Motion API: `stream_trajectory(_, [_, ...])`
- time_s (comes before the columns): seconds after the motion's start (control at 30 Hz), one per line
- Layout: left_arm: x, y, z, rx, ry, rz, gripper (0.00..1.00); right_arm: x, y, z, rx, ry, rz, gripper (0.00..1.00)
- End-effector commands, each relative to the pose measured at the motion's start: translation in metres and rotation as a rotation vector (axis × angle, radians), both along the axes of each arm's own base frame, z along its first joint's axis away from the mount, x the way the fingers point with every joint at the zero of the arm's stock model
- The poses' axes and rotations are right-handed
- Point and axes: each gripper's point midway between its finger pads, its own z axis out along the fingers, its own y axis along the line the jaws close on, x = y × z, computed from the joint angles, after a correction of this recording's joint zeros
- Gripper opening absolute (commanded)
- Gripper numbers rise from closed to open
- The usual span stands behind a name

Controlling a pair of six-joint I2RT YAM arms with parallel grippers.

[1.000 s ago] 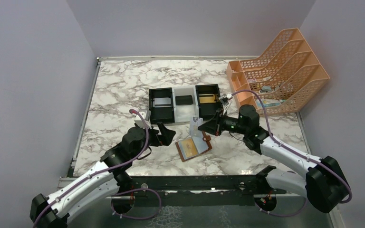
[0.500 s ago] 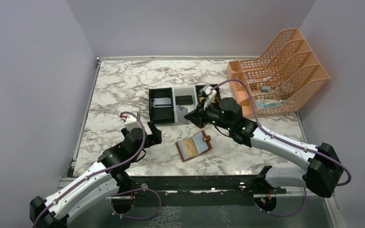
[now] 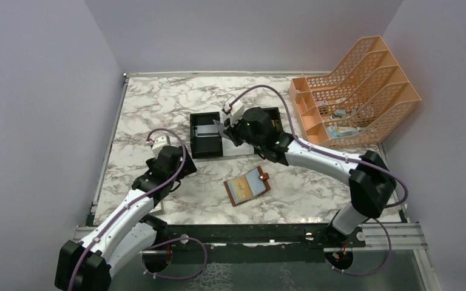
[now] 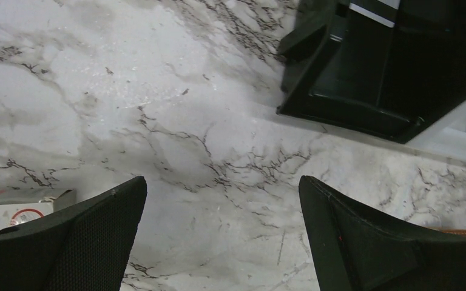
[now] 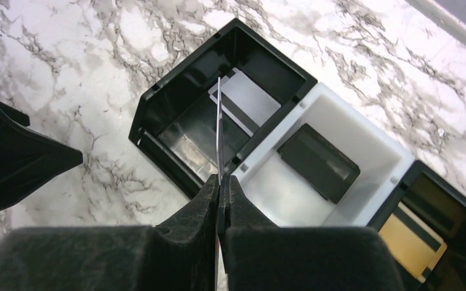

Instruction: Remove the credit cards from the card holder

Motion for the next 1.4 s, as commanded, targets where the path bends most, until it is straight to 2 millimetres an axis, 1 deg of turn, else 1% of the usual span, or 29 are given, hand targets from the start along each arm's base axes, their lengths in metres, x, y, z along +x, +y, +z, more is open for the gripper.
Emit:
stream_trajectory(0.0, [0.019,-0.003,0.010,-0.104,-0.015,-0.027,0.99,0.020,0.019,0.007,-0.051,-0.061,0.019,0.01])
stream_trajectory(0.13, [0.027,0.013,0.031,-0.124,-0.084,0.040,0.99,0.033,0.042,0.000,-0.074,-0.042,0.049,0.01])
stream_trajectory(0.2, [0.028,0.022,0.042,-0.115,-0.120,0.082,0.99,0.041,0.052,-0.008,-0.089,-0.043,0.053,0.01])
stream_trajectory(0.37, [0.027,0.028,0.056,-0.128,-0.178,0.113,0.99,0.060,0.069,-0.032,-0.155,-0.043,0.064,0.01])
stream_trajectory(0.47, [0.025,0.031,0.061,-0.125,-0.205,0.122,0.99,0.071,0.077,-0.042,-0.199,-0.050,0.062,0.01])
stream_trajectory(0.6, [0.022,0.039,0.067,-0.118,-0.232,0.163,0.99,0.082,0.081,-0.054,-0.279,-0.083,0.059,0.01])
stream_trajectory(0.8, [0.020,0.043,0.073,-0.126,-0.256,0.183,0.99,0.098,0.073,-0.071,-0.414,-0.152,0.042,0.01])
stream_trajectory(0.93, [0.020,0.045,0.073,-0.118,-0.260,0.193,0.99,0.103,0.074,-0.080,-0.472,-0.185,0.058,0.01])
stream_trajectory(1.03, [0.020,0.046,0.075,-0.115,-0.264,0.195,0.99,0.108,0.077,-0.082,-0.504,-0.227,0.077,0.01])
stream_trajectory(1.17, [0.021,0.046,0.077,-0.115,-0.272,0.194,0.99,0.110,0.083,-0.095,-0.562,-0.252,0.115,0.01])
stream_trajectory(1.37, [0.020,0.046,0.075,-0.113,-0.270,0.193,0.99,0.118,0.084,-0.110,-0.665,-0.324,0.122,0.01])
